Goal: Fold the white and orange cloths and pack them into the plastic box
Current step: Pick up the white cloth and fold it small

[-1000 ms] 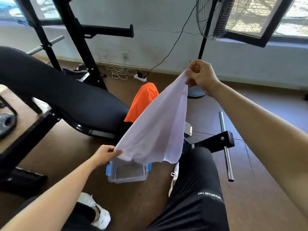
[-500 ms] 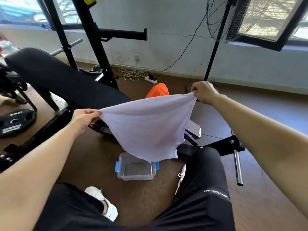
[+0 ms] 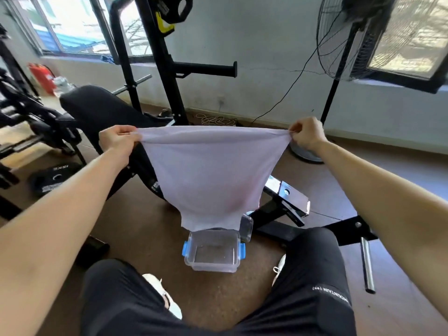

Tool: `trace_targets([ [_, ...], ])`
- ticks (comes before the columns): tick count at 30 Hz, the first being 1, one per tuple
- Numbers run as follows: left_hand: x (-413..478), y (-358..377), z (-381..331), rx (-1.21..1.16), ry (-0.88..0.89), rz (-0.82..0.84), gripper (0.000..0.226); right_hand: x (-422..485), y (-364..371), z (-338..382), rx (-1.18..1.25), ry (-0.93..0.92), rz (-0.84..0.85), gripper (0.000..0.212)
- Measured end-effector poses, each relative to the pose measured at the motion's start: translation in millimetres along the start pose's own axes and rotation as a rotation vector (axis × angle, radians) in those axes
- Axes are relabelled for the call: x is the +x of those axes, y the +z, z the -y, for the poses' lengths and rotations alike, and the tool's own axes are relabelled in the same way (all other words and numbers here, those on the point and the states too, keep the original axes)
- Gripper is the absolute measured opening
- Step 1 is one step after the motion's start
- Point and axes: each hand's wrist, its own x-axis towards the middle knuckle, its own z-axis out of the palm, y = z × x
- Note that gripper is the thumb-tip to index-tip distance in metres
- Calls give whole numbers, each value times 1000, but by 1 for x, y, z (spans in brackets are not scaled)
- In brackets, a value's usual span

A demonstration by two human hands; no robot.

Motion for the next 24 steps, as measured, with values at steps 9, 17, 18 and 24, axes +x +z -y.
trace_targets([
  [9,-24,-49,28,232,17,132,12,-21,6,19,-44,-98,117,27],
  [17,-42,-62,35,33,-150,188,15,-34,20,19,338,203,154,18],
  [18,-42,-63,37,-51,-182,182,17,-37,22,19,477,278,161,16],
  [24,-57,-65,60,-353,-360,151,15,-68,37,18,781,497,48,14],
])
